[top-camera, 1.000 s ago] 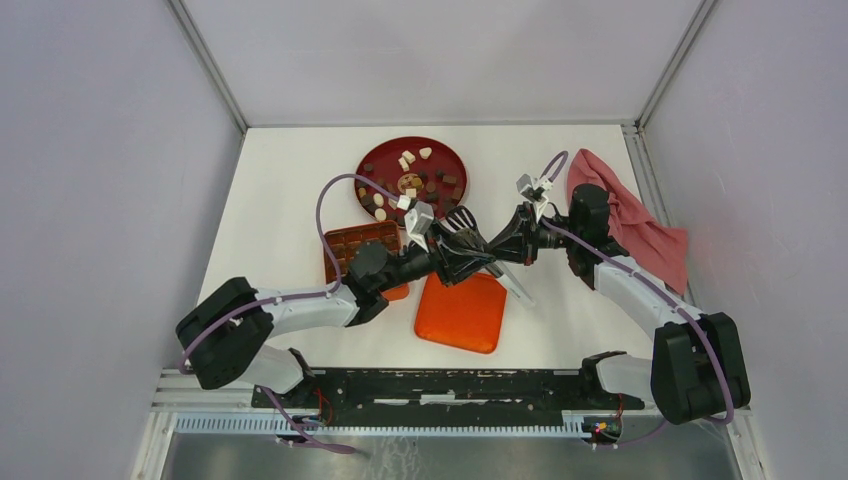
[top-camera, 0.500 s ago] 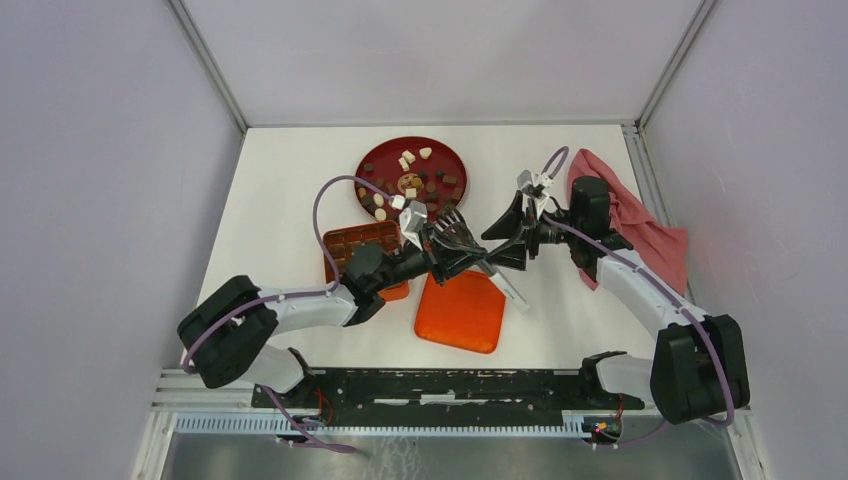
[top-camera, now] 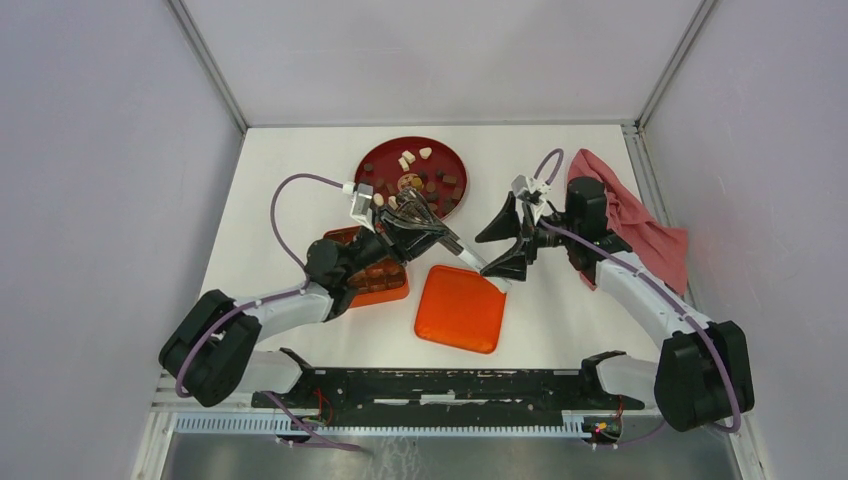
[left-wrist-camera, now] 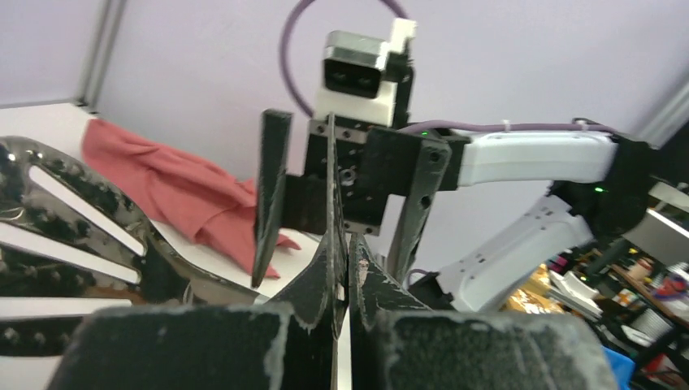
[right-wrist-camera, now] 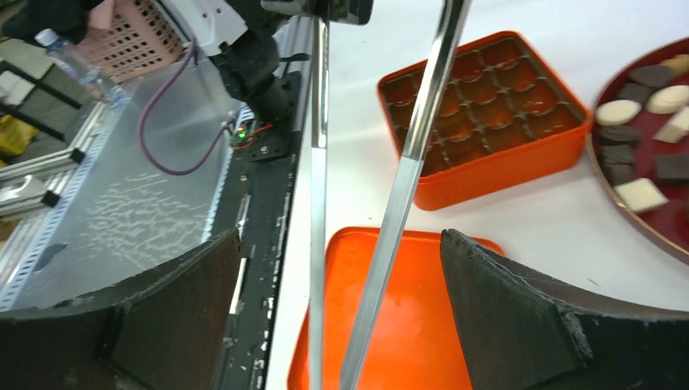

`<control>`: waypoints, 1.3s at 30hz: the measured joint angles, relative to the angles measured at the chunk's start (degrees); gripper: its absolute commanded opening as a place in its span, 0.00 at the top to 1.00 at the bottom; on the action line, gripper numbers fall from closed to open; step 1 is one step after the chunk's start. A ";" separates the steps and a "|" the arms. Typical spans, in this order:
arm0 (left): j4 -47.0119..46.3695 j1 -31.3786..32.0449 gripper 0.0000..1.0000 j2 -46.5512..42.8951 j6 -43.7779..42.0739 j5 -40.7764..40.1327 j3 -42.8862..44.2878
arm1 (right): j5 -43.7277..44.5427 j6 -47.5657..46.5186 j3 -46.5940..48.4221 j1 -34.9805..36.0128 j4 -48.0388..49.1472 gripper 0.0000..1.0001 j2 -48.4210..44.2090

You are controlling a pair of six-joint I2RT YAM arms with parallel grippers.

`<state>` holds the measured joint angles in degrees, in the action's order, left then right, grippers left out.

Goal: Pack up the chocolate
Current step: Pick up the clamp from the center of the board.

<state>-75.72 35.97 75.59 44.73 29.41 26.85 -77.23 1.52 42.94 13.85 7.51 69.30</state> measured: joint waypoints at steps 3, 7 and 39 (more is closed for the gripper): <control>-3.98 0.17 0.98 0.26 2.95 1.25 0.00 | -0.33 2.80 -0.55 2.36 1.92 0.02 0.72; -7.82 0.22 0.98 2.12 6.40 1.42 0.20 | 0.22 7.17 -1.42 3.28 5.03 0.02 1.09; -8.81 3.21 0.98 5.62 7.10 -2.60 3.63 | 2.38 34.71 -5.38 8.28 26.62 0.20 4.15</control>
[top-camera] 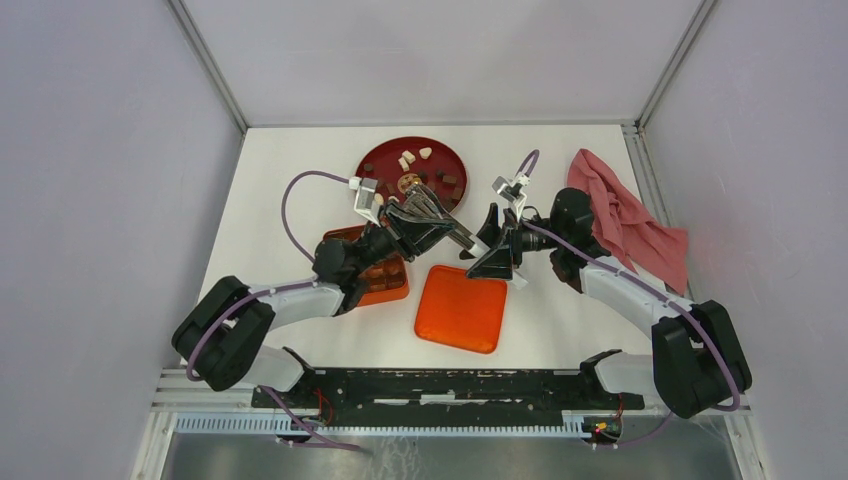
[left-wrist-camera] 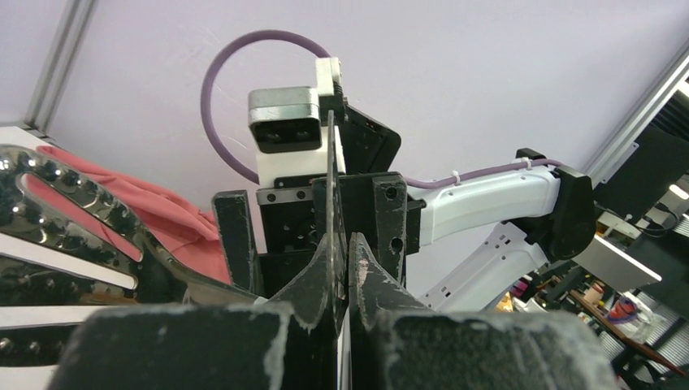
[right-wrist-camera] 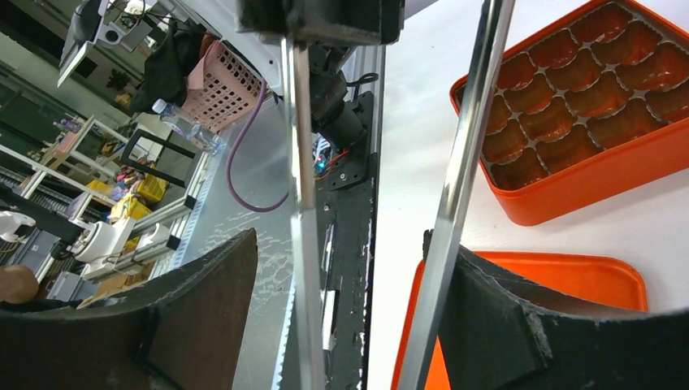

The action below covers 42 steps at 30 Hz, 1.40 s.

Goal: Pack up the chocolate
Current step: Pick up the clamp from the center of the board, then pick up the fake chocolate from the plate.

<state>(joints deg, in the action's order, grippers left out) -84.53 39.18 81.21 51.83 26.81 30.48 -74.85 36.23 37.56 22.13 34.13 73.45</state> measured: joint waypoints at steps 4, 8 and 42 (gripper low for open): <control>0.00 -1.84 0.98 -1.20 0.48 -0.17 -0.83 | -0.13 -0.11 0.02 0.00 0.09 0.20 0.00; 0.02 -2.36 0.98 -1.42 1.55 -0.13 -0.87 | -0.17 -1.29 0.11 0.00 -0.96 0.20 0.00; -1.75 -0.13 0.98 2.82 5.35 0.33 -0.09 | -0.24 2.71 0.15 0.00 -0.26 0.52 1.51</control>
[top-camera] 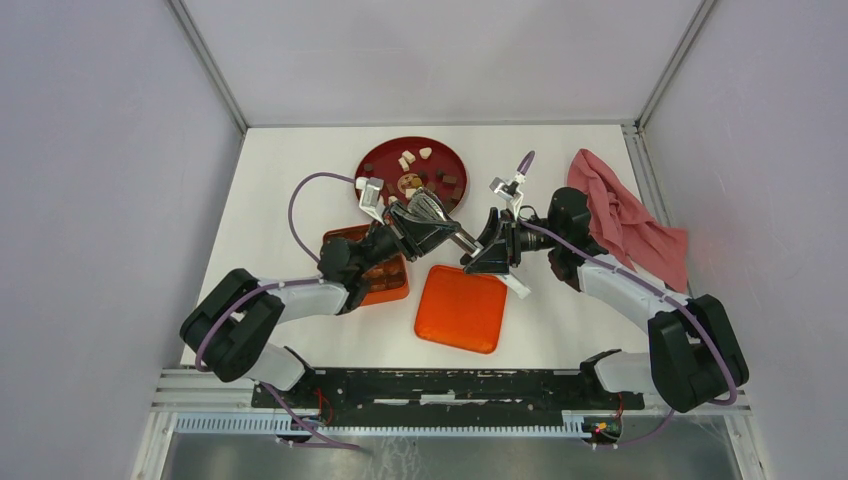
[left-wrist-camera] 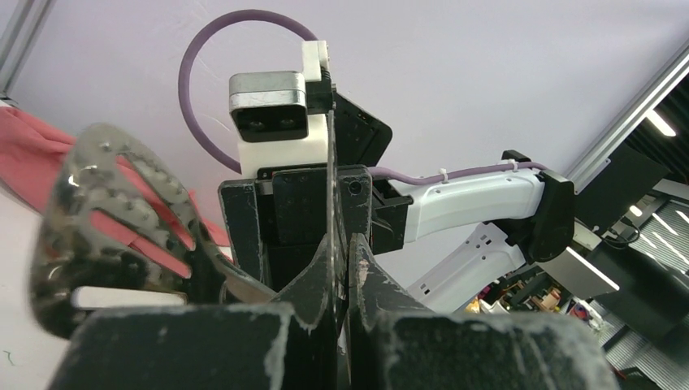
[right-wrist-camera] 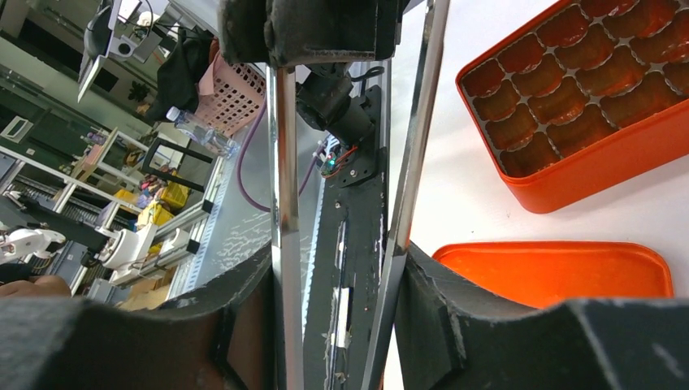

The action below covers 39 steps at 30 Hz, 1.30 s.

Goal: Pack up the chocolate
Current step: Pick up the fake chocolate from the plate.

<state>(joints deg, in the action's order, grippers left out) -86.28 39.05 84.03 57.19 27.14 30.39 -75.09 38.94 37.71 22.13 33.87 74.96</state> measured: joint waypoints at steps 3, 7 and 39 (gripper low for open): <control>0.07 -0.02 0.98 0.00 0.00 -0.02 0.00 | -0.11 0.09 0.09 0.00 0.31 0.53 0.00; 0.02 -0.02 0.92 0.02 0.00 -0.04 0.00 | -0.20 0.22 0.11 0.00 0.74 0.53 0.00; 24.96 -0.02 0.40 -23.76 -11.76 -8.79 -4.98 | -1.66 -6.23 2.34 -1.20 -5.11 0.53 0.00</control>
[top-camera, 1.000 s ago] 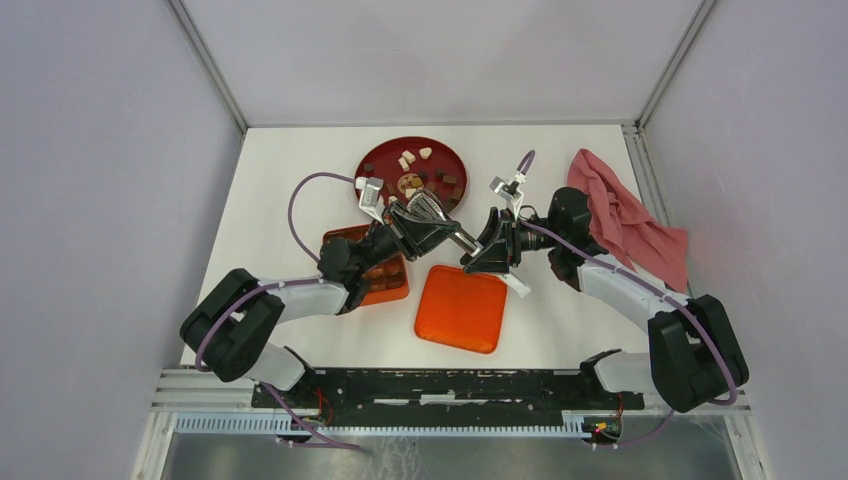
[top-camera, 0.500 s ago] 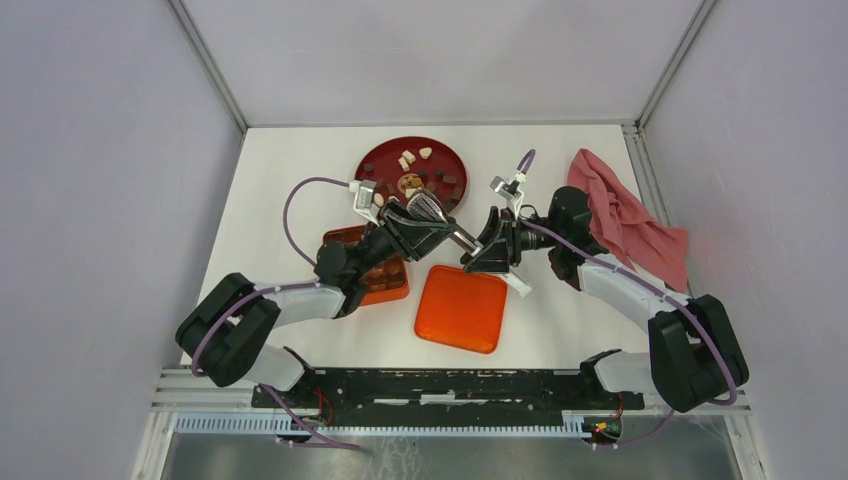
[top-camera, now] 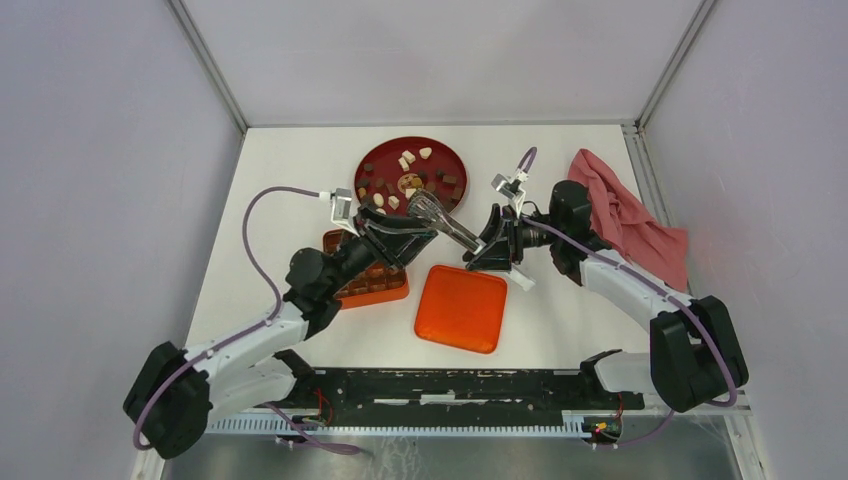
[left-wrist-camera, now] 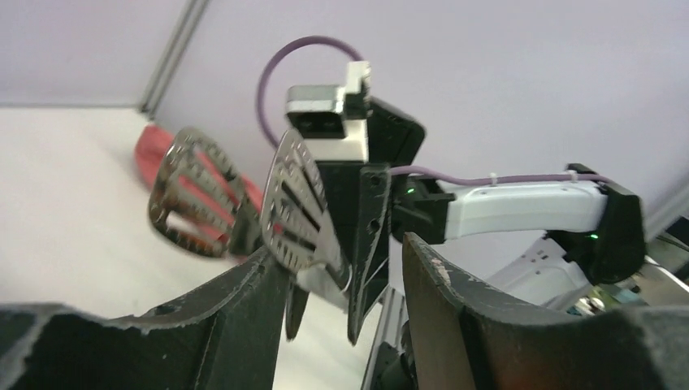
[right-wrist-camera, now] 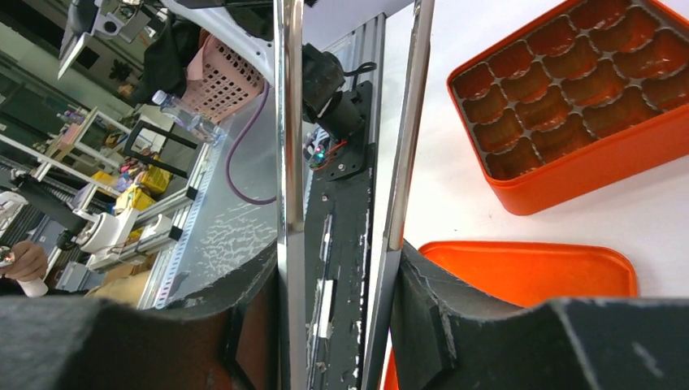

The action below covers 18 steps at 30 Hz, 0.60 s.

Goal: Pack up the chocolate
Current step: Pick up the fake chocolate from the plate.

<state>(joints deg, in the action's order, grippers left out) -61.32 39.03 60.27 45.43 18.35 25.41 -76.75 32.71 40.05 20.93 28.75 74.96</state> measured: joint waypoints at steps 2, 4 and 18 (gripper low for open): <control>7.45 0.00 0.39 -3.76 -1.97 -1.97 0.00 | 0.11 -2.49 0.72 -0.57 -3.04 0.53 0.00; 17.07 0.00 0.36 -8.55 -4.26 -4.98 0.02 | 0.85 -5.86 1.99 -1.51 -7.39 0.53 0.00; 63.63 0.00 0.24 -20.26 -19.56 -21.70 16.94 | 23.74 -38.29 15.58 -3.41 -42.32 0.53 1.40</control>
<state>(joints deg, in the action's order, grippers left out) 2.31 39.03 40.01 25.87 -3.36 42.35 -53.01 -5.58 55.64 17.52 -13.56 76.36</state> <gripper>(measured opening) 0.757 0.480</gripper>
